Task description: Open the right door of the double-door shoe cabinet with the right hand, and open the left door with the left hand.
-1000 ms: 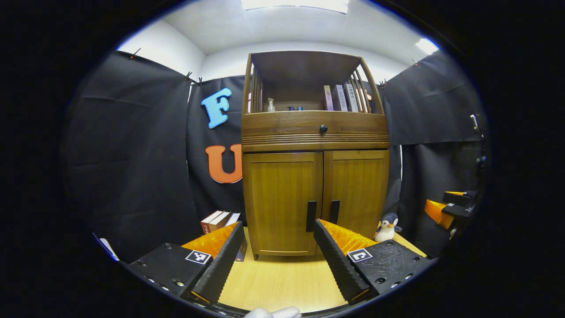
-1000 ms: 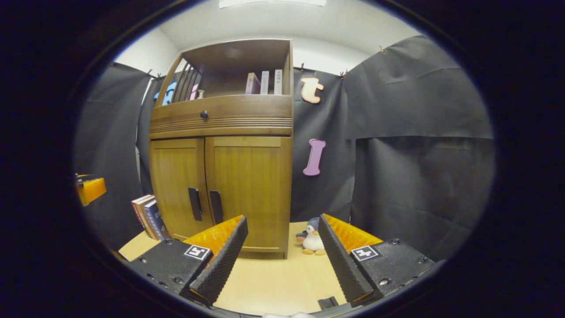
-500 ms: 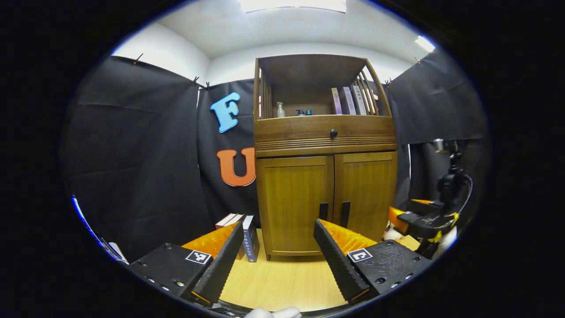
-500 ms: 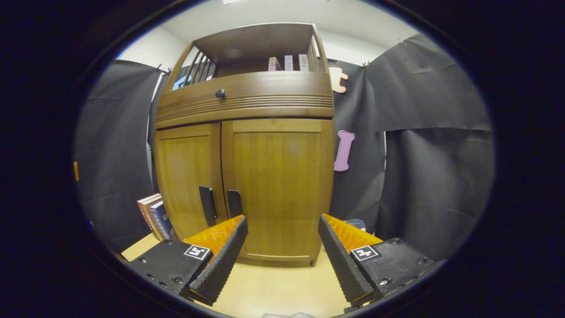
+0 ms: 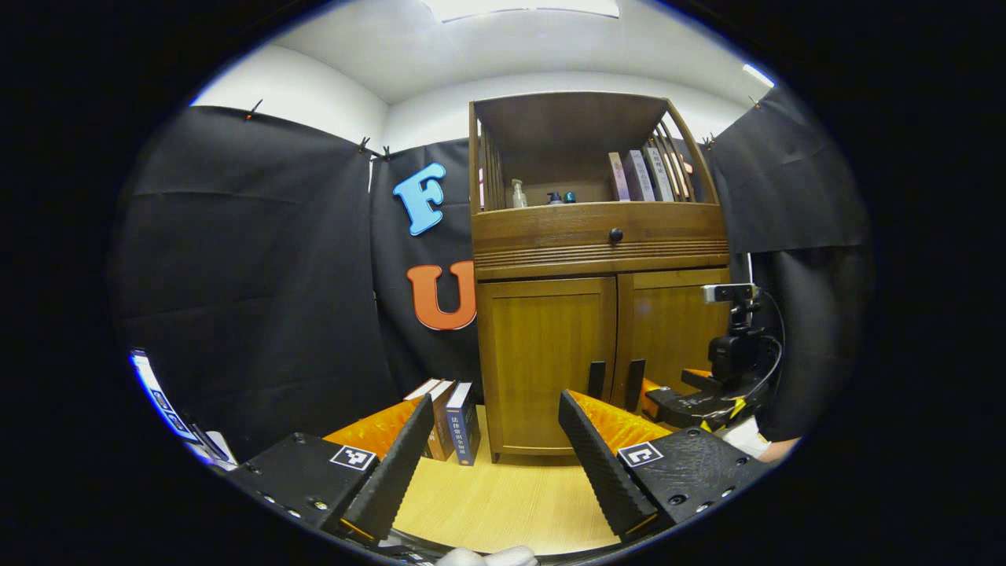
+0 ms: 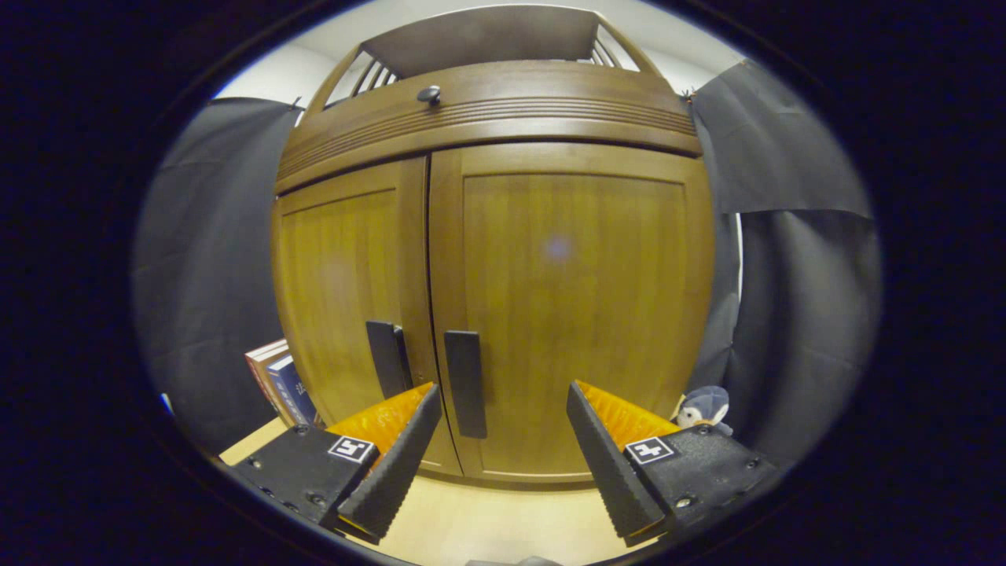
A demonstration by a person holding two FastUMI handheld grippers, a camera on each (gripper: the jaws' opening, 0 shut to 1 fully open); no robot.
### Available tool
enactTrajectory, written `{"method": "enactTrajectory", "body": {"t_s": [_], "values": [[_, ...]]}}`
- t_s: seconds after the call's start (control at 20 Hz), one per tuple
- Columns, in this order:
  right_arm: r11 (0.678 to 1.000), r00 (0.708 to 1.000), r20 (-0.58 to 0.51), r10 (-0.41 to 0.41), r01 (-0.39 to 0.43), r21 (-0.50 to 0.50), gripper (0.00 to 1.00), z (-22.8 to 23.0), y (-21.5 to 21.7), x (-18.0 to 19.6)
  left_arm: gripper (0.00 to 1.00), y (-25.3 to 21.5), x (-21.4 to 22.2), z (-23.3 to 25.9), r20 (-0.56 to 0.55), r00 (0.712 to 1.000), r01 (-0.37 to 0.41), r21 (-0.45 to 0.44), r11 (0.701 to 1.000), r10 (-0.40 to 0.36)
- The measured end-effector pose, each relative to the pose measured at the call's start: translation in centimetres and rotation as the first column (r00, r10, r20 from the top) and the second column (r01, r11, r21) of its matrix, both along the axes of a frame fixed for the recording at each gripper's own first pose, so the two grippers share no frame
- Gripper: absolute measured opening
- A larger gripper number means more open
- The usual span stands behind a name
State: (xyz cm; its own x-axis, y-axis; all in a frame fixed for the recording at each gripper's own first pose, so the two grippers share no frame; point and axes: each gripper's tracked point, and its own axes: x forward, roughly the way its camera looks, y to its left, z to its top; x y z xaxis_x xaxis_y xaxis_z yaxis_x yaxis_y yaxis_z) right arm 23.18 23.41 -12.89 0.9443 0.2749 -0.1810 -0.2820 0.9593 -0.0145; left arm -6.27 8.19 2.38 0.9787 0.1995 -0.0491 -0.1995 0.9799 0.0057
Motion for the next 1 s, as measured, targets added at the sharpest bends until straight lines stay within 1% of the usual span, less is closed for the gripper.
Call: {"method": "enactTrajectory", "body": {"t_s": [0.1, 0.3, 0.35, 0.4, 0.5, 0.6, 0.65, 0.7, 0.8, 0.85, 0.9, 0.95, 1.0], "values": [[1.000, 1.000, -0.023, 0.009, -0.010, -0.014, 0.99, -1.0, 1.2, 1.7, 0.96, 0.1, 0.0, 0.1, -0.001, 1.000, -0.016, -0.005, 1.000, 0.016], [1.000, 0.998, -0.066, -0.001, -0.001, -0.028, 0.94, -2.6, 2.7, 4.4, 0.96, 0.8, -0.1, 0.3, -0.001, 0.999, -0.054, -0.014, 0.998, 0.054], [1.000, 0.997, -0.074, 0.000, -0.003, -0.029, 0.90, -2.7, 3.1, 4.9, 0.96, 0.9, -0.2, 0.3, -0.001, 0.998, -0.061, -0.017, 0.998, 0.061], [0.999, 0.996, -0.085, 0.003, -0.006, -0.033, 0.89, -2.9, 3.3, 5.1, 0.96, 1.1, -0.2, 0.3, -0.003, 0.998, -0.064, -0.021, 0.998, 0.064], [0.999, 0.996, -0.090, -0.002, -0.001, -0.036, 0.84, -2.6, 2.9, 4.9, 0.96, 1.4, -0.3, 0.1, -0.009, 0.997, -0.071, -0.026, 0.997, 0.071], [0.999, 0.996, -0.088, -0.016, 0.013, -0.045, 0.78, -2.5, 3.1, 5.6, 0.96, 1.5, -0.3, 0.1, -0.010, 0.997, -0.072, -0.031, 0.997, 0.071], [0.999, 0.996, -0.093, -0.016, 0.012, -0.046, 0.69, -2.8, 3.4, 5.9, 0.96, 1.6, -0.4, 0.2, -0.008, 0.997, -0.071, -0.032, 0.997, 0.071], [0.999, 0.995, -0.098, -0.023, 0.019, -0.043, 0.67, -2.9, 3.6, 6.1, 0.96, 1.8, -0.6, 0.2, -0.006, 0.997, -0.072, -0.033, 0.997, 0.072], [1.000, 0.993, -0.117, -0.019, 0.016, -0.025, 0.58, -2.7, 3.8, 6.0, 0.96, 2.0, -0.8, 0.2, -0.002, 0.998, -0.067, -0.036, 0.997, 0.067], [1.000, 0.991, -0.132, 0.001, -0.002, -0.006, 0.52, -3.0, 4.2, 5.9, 0.96, 2.0, -0.9, 0.3, 0.001, 0.998, -0.065, -0.035, 0.997, 0.065], [1.000, 0.990, -0.140, -0.002, 0.004, 0.013, 0.48, -2.9, 4.3, 5.9, 0.96, 2.1, -1.0, 0.3, 0.002, 0.998, -0.063, -0.034, 0.997, 0.063], [1.000, 0.989, -0.148, 0.005, -0.002, 0.018, 0.38, -3.1, 4.3, 6.0, 0.96, 2.2, -1.2, 0.3, 0.004, 0.998, -0.061, -0.033, 0.998, 0.061], [1.000, 0.989, -0.148, 0.017, -0.015, 0.011, 0.36, -3.0, 4.2, 6.0, 0.96, 2.3, -1.4, 0.2, 0.007, 0.998, -0.059, -0.036, 0.998, 0.059]]}}
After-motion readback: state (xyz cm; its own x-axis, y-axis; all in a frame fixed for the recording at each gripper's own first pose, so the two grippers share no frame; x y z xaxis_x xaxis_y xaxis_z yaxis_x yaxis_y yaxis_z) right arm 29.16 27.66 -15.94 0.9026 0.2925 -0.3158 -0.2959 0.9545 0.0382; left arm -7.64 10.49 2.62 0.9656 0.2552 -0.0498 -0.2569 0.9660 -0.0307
